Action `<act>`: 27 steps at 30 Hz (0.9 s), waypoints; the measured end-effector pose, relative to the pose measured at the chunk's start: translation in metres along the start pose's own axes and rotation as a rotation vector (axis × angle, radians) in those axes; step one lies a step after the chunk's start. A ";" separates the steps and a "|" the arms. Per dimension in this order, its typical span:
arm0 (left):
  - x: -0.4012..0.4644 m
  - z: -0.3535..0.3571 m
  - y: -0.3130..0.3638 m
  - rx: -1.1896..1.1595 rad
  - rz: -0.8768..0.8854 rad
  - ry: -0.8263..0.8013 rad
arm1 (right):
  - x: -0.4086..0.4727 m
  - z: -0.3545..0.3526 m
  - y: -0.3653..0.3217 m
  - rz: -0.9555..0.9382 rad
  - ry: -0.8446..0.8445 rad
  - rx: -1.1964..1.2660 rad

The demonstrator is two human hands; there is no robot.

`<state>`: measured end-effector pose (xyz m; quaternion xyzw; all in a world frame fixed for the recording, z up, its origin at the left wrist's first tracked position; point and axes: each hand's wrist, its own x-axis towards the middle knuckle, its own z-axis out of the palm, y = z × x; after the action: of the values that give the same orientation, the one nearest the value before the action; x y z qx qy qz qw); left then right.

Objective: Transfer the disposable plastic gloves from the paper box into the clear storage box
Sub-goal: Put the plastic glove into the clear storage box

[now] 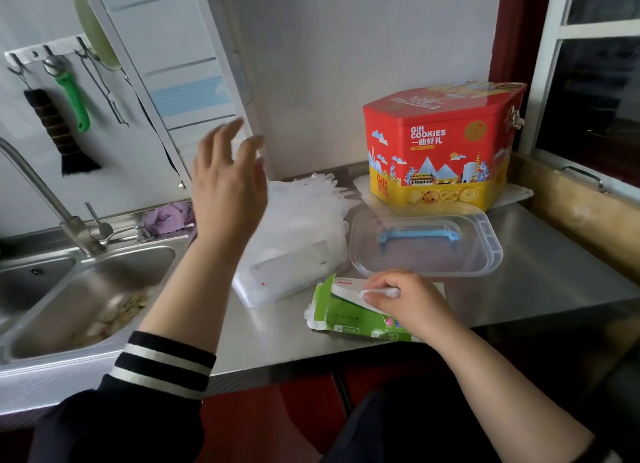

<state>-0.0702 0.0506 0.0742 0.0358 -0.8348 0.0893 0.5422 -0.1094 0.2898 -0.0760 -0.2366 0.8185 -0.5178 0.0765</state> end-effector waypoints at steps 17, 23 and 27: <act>-0.121 0.010 0.094 -0.579 0.334 -0.292 | -0.002 -0.005 -0.015 0.055 0.012 -0.146; -0.118 0.003 0.071 -0.637 0.350 -0.274 | 0.011 -0.006 -0.017 0.014 0.247 0.259; -0.108 0.004 0.057 -0.636 0.404 -0.249 | 0.019 -0.012 -0.048 -0.123 0.339 0.247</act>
<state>-0.0385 0.1017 -0.0319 -0.2886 -0.8703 -0.0739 0.3922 -0.1160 0.2735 -0.0260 -0.1843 0.7340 -0.6503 -0.0656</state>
